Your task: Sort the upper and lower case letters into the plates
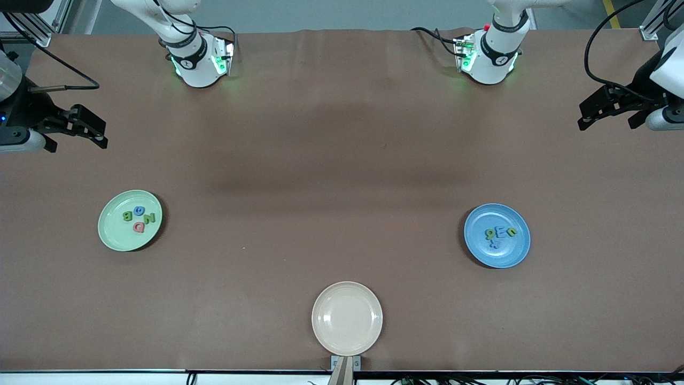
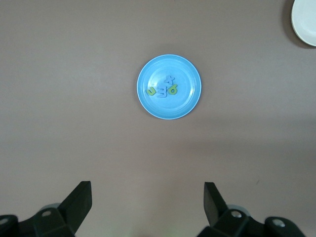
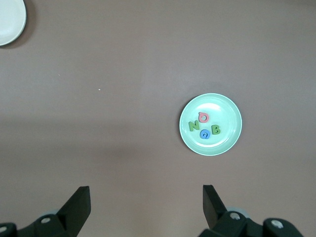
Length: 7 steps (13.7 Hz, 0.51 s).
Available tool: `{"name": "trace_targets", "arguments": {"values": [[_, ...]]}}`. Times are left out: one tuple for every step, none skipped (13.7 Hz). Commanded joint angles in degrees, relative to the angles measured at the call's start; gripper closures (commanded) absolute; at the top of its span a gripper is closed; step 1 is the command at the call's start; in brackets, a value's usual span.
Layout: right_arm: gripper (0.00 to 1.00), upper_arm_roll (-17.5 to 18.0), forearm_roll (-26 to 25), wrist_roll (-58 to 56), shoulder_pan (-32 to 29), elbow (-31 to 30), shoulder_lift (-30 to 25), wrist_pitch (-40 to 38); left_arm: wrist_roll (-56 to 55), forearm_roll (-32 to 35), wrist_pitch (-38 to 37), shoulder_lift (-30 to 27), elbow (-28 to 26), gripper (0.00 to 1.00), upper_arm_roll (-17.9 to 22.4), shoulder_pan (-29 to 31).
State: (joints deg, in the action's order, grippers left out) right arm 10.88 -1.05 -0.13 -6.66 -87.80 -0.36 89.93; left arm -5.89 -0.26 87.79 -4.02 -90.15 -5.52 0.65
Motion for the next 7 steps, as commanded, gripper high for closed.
{"name": "trace_targets", "arguments": {"values": [[0.0,0.8,1.6,0.3,-1.7,2.1,-0.2,-0.5,0.2,0.1,-0.2,0.7,1.6,0.0,0.0,0.1],[0.0,0.7,1.6,0.2,-1.9,2.4,-0.2,-0.5,0.2,0.2,-0.2,0.7,1.6,0.0,0.0,0.2],[0.0,0.6,0.9,0.1,-1.9,3.1,-0.2,-0.6,0.2,0.2,-0.1,0.7,1.6,0.0,0.0,0.2],[0.0,0.7,0.6,0.1,-1.9,3.6,-0.2,-0.6,0.1,0.3,-0.2,0.7,1.6,0.0,0.0,0.1],[0.0,0.7,0.4,0.1,-1.9,3.6,-0.2,-0.5,0.1,0.3,-0.2,0.8,1.6,0.0,0.1,0.1],[0.0,0.7,0.4,0.1,-2.0,3.6,-0.2,-0.5,0.1,0.3,-0.2,0.9,1.6,0.0,0.0,0.1],[0.0,0.6,0.4,0.1,-2.0,3.6,-0.1,-0.5,0.0,0.3,-0.2,0.9,1.6,0.0,0.1,0.0]]}}
